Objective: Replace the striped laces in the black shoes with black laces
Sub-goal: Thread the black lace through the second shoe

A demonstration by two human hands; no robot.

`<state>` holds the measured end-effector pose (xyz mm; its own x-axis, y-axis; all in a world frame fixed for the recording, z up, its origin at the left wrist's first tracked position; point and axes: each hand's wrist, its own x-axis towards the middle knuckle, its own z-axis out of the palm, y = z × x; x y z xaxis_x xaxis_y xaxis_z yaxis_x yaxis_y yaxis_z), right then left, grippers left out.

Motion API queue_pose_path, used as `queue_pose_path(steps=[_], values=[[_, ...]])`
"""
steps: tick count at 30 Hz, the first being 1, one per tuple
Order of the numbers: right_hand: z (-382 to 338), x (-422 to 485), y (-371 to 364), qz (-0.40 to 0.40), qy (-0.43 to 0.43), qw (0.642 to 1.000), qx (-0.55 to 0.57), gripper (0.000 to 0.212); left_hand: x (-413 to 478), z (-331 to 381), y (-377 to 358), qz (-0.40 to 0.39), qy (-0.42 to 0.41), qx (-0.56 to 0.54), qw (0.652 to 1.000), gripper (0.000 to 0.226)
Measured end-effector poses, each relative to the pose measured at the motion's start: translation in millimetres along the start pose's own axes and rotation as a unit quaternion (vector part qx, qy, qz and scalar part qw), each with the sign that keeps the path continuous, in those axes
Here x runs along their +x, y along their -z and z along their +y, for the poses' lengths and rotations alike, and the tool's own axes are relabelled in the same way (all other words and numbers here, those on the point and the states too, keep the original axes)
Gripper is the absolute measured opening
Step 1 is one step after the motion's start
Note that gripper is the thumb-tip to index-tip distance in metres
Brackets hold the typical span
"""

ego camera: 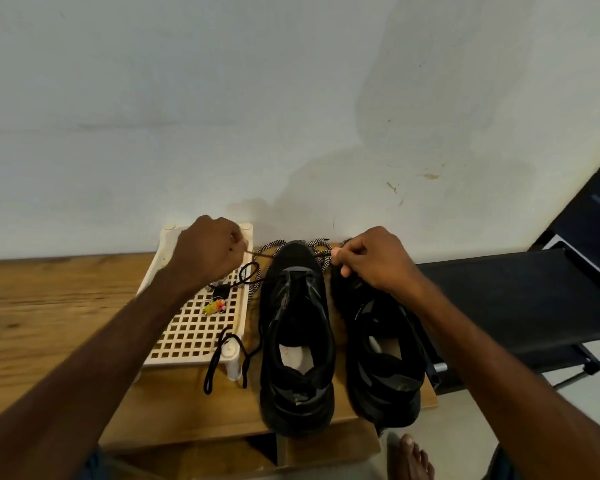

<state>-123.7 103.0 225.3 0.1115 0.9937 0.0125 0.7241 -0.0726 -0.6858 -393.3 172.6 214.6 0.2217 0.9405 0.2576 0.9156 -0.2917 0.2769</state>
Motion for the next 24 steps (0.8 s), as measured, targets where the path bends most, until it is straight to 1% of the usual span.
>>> queue_pose_path(steps=[2,4,6,8,9,11,13,14,16,18,21,24], values=[[-4,0,-4,-0.06,-0.002,0.997,0.041,0.021,-8,16,-3,0.001,-0.068,-0.012,0.998,0.033],[-8,-3,-6,-0.126,-0.002,0.986,0.109,0.024,-15,38,-7,0.0,-0.118,-0.101,0.988,0.037],[-10,-5,-7,-0.161,-0.003,0.969,0.189,0.022,-22,59,-12,-0.041,-0.157,-0.203,0.966,0.035],[-10,-7,-6,-0.15,-0.013,0.959,0.239,0.015,-26,70,-17,-0.076,-0.192,-0.243,0.948,0.035],[-10,-8,-5,-0.131,-0.019,0.962,0.238,0.016,-27,72,-18,-0.074,-0.201,-0.247,0.945,0.035],[-8,-9,-5,-0.081,-0.019,0.979,0.188,0.024,-24,70,-18,-0.057,-0.216,-0.242,0.944,0.03],[-6,-9,-3,-0.053,-0.008,0.988,0.143,0.023,-21,66,-16,-0.044,-0.222,-0.219,0.949,0.022],[-6,-9,-3,-0.055,-0.007,0.987,0.15,0.021,-19,64,-16,-0.037,-0.221,-0.209,0.952,0.019],[-5,-9,-4,-0.086,-0.014,0.976,0.199,0.013,-16,59,-18,-0.029,-0.216,-0.198,0.956,0.017],[-5,-8,-5,-0.112,-0.023,0.966,0.231,0.01,-17,56,-18,-0.039,-0.21,-0.2,0.956,0.019],[-8,-9,-6,-0.114,-0.037,0.962,0.246,0.009,-18,59,-17,-0.036,-0.216,-0.236,0.947,0.02],[-10,-9,-9,-0.115,-0.047,0.955,0.268,0.013,-16,62,-16,-0.022,-0.198,-0.243,0.949,0.015]])
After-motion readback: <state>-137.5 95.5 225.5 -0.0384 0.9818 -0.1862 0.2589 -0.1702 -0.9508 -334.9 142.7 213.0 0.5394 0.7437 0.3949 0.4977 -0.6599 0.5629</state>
